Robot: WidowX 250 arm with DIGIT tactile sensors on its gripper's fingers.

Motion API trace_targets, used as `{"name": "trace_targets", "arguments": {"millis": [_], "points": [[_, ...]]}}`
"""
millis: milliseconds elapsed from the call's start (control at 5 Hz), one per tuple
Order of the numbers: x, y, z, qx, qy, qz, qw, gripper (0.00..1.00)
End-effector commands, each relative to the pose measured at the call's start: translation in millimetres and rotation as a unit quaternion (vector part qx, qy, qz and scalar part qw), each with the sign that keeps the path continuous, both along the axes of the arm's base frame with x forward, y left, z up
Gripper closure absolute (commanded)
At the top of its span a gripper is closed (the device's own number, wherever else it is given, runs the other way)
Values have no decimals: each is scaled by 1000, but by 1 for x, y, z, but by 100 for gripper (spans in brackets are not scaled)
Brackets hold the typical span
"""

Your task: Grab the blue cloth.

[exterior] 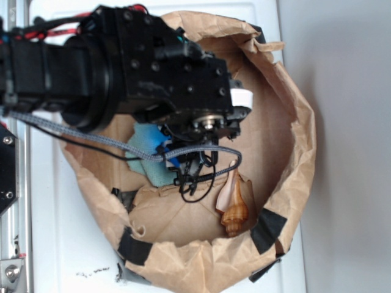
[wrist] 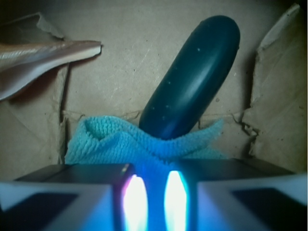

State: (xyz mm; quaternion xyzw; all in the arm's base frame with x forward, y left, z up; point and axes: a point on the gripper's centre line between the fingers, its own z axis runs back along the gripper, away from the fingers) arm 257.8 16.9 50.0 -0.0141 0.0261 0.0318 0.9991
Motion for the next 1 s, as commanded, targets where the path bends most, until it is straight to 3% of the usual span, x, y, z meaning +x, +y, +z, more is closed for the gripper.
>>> {"name": "trace_targets", "arguments": {"millis": [0, 200, 400, 600, 800], "points": [[16, 9, 68, -42, -35, 13, 998, 100], [15, 14, 70, -45, -40, 8, 998, 100], [11, 17, 63, -33, -59, 4, 998, 0], [6, 19, 51, -9, -49, 20, 999, 0], [4, 18, 41, -3, -55, 24, 998, 0]]}}
